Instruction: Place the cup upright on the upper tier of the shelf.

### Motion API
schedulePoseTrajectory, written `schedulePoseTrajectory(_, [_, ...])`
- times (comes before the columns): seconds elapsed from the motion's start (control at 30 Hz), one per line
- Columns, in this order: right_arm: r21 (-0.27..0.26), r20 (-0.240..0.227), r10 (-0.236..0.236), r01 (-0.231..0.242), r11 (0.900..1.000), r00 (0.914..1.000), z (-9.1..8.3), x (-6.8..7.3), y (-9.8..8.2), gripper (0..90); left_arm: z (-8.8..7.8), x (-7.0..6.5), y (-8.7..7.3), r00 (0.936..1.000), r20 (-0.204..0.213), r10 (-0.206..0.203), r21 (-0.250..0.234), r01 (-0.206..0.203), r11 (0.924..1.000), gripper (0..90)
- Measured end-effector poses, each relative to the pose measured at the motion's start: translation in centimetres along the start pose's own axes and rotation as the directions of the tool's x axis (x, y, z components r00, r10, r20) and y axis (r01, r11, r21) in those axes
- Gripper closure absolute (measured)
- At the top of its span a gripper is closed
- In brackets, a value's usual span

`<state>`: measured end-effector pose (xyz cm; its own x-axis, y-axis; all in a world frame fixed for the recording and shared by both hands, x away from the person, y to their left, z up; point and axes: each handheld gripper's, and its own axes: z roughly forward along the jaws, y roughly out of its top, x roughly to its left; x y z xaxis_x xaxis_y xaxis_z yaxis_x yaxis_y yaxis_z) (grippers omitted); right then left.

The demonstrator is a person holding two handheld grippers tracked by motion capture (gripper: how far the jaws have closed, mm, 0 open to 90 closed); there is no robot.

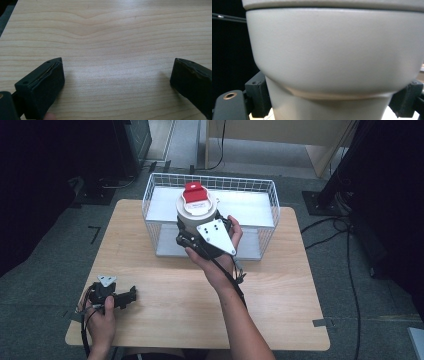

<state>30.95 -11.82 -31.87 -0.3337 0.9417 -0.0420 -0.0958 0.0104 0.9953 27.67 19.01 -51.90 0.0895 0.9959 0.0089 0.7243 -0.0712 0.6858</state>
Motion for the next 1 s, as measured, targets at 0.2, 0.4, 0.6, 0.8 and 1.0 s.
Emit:
schedulePoseTrajectory(0.2, [-0.016, 0.036, 0.005, -0.005, 1.0, 0.9993, 1.1, -1.2, 0.4, 12.1, 0.0, 0.0, 0.0, 1.0, 0.001, 0.001, 0.001, -0.001, 1.0, 0.0])
schedulePoseTrajectory(0.4, [-0.003, 0.077, 0.019, -0.019, 1.0, 0.9968, 2.7, -2.8, 0.2, 12.1, 0.0, 0.0, 0.0, 1.0, 0.001, 0.001, 0.001, -0.001, 1.0, 0.0])
schedulePoseTrajectory(0.6, [0.017, 0.108, 0.024, -0.026, 1.0, 0.9939, 4.3, -4.3, -0.2, 12.1, 0.0, 0.0, 0.0, 1.0, 0.001, 0.001, 0.0, -0.001, 1.0, 0.0])
schedulePoseTrajectory(0.8, [0.046, 0.14, 0.017, -0.024, 0.999, 0.99, 6.1, -5.8, -0.6, 12.0, 0.0, 0.0, 0.0, 1.0, 0.0, 0.0, 0.0, 0.0, 1.0, 0.0])
schedulePoseTrajectory(1.0, [0.062, 0.166, 0.025, -0.036, 0.997, 0.9858, 7.9, -6.8, -0.7, 12.1, 0.0, 0.0, 0.0, 1.0, 0.0, 0.0, 0.0, 0.0, 1.0, 0.0])
